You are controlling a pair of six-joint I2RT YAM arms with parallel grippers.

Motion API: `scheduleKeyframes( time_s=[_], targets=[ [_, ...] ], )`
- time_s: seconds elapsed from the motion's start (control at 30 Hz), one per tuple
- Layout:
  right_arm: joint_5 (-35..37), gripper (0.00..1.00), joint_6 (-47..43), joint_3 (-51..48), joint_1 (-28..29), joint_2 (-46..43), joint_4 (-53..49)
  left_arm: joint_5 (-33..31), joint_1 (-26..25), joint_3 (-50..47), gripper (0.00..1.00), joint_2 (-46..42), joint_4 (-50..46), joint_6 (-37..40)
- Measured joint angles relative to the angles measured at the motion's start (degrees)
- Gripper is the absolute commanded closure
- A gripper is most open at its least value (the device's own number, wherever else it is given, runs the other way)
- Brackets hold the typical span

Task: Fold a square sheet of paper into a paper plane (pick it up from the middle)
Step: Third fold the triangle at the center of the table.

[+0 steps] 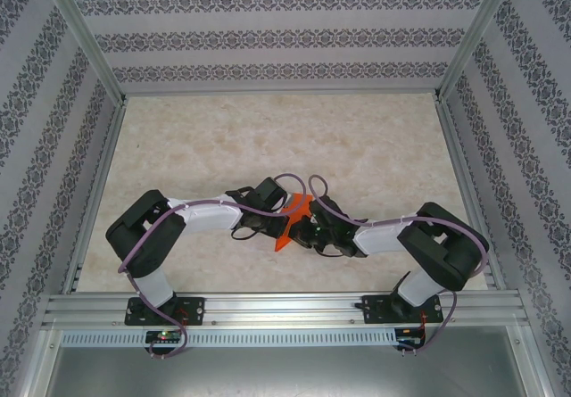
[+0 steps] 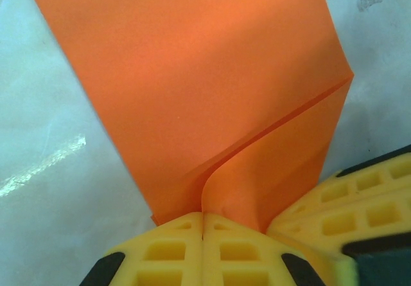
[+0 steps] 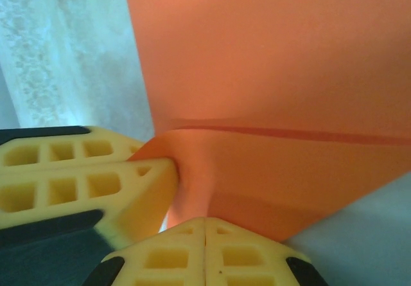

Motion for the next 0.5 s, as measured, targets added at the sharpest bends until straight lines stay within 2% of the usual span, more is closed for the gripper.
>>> scheduleKeyframes(
  time_s=[0.2, 0.5],
  targets=[
    [1.1, 0.92, 1.2, -0.2, 0.5, 0.3, 1.2, -0.7, 0.0, 0.0, 1.0, 0.0, 0.0, 0.0],
    [5.7, 0.92, 3.0, -0.8, 5.1, -6.7, -0.5, -0.7, 0.0, 0.0, 1.0, 0.0, 0.0, 0.0]
  ],
)
